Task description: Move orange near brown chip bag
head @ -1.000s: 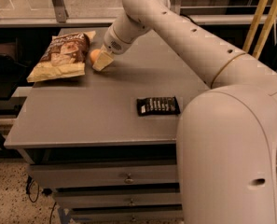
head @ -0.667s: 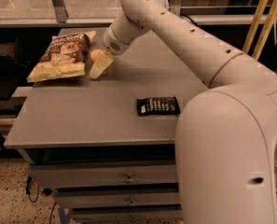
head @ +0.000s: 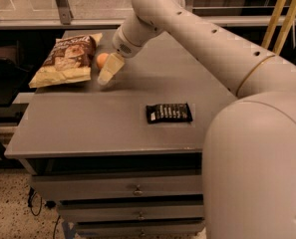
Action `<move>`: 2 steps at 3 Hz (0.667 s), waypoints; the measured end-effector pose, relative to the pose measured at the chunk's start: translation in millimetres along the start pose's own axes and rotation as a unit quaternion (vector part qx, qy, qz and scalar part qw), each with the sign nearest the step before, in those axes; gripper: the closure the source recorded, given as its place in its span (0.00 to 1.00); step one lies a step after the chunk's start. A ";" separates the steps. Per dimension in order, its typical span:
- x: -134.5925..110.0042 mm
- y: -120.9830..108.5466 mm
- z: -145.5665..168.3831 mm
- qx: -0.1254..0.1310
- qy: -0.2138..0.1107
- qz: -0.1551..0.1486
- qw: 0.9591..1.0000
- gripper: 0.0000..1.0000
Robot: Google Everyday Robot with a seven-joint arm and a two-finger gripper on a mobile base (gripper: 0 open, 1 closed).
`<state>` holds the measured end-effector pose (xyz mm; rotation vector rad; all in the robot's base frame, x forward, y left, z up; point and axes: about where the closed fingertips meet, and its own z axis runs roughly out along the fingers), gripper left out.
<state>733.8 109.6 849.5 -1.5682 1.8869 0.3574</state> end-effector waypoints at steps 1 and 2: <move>4.7 8.3 -46.7 0.062 -0.009 0.019 0.998 0.00; 21.3 26.2 -42.6 0.064 0.002 0.025 0.998 0.00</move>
Offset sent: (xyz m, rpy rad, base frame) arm -0.0225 -0.0288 0.0305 0.0205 -0.0775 -0.1035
